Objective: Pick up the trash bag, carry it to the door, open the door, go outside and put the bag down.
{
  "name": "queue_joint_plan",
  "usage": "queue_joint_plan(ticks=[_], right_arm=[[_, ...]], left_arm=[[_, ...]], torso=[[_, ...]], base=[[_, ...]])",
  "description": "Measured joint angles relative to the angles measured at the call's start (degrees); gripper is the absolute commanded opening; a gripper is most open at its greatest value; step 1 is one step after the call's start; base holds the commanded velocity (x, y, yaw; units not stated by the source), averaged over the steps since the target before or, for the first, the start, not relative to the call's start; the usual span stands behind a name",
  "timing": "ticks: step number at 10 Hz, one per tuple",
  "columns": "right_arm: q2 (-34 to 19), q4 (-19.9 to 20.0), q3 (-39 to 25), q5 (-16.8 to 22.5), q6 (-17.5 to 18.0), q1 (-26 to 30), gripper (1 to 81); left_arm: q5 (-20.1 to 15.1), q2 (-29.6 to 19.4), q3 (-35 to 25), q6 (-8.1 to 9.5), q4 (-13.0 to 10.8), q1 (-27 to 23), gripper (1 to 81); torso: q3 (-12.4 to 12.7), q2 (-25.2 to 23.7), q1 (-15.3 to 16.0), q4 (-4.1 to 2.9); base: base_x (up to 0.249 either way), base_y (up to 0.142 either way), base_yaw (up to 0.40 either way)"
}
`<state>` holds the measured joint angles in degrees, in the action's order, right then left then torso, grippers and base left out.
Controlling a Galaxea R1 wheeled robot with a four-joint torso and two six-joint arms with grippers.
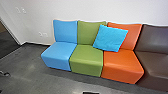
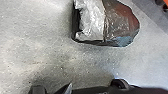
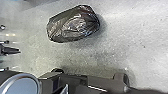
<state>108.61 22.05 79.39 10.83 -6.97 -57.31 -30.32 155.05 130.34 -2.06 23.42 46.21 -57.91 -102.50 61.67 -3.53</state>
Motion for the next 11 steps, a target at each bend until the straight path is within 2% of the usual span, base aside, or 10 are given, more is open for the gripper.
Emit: queue_joint_plan(ticks=[5, 8, 11], right_arm=[[0.3, 0.0, 0.1, 0.2, 0.0, -0.3, 81.1], [0.4, 0.0, 0.1, 0.4, 0.0, -0.5, 81.1], [0.8, 0.1, 0.1, 0.4, 0.0, -0.5, 81.1]], left_arm=[[-0.6, 3.1, 0.4, 0.05, -0.1, -1.3, 81.1], [-1.2, 3.0, 2.2, 0.24, 0.0, -4.6, 81.1], [-1.5, 3.0, 3.2, 0.35, 0.0, -6.4, 81.1]], torso=[[0.0, -10.4, 6.5, 0.0], [-0.4, -16.1, 10.0, 0.0], [-4.7, -22.1, 13.7, 0.0]], base=[[0.0, 0.0, 0.0], [0.0, 0.0, 0.0], [0.0, 0.0, 0.0]])
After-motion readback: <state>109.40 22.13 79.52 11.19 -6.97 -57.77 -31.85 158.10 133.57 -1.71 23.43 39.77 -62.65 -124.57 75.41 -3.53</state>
